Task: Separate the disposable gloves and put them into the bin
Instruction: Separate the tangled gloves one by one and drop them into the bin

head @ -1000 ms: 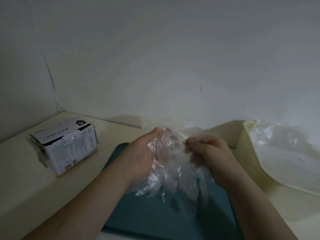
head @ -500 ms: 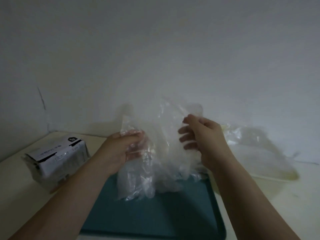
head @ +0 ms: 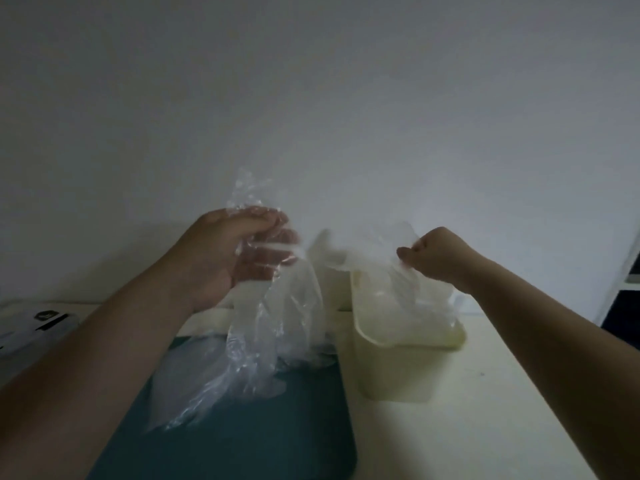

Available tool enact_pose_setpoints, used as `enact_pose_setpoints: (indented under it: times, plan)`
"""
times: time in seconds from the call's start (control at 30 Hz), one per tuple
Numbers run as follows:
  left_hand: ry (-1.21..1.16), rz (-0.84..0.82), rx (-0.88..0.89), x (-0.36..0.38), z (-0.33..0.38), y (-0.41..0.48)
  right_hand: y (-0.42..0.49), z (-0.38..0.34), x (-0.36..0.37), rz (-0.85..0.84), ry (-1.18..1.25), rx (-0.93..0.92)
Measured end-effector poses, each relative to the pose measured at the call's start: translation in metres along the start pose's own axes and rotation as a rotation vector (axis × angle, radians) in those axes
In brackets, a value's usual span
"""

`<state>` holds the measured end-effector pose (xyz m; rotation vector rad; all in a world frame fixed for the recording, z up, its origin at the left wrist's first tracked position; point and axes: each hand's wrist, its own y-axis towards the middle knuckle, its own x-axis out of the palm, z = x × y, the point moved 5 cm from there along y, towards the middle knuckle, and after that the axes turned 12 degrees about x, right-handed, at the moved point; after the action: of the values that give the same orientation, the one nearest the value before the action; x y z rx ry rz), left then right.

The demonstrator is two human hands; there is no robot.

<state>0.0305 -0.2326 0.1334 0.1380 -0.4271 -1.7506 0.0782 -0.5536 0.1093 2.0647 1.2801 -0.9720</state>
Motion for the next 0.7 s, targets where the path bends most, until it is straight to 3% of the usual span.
enact_pose_setpoints:
  times: [0.1,0.27,0.4,0.6,0.7]
  plan:
    - [-0.120,-0.081,0.024,0.032,0.019,0.010,0.010,0.005,0.006,0.020,-0.139,0.001]
    - [-0.288,-0.180,-0.028,0.088,0.010,0.045,0.009,0.002,0.013,-0.091,-0.190,0.025]
    - [-0.063,-0.094,-0.163,0.109,-0.050,0.078,0.010,0.009,-0.004,-0.011,-0.192,-0.130]
    - [0.318,-0.036,-0.217,0.127,-0.125,0.096,0.009,0.036,-0.051,0.270,-0.033,-0.139]
    - [0.453,-0.052,-0.224,0.132,-0.140,0.097,-0.005,0.024,-0.049,0.240,0.045,-0.295]
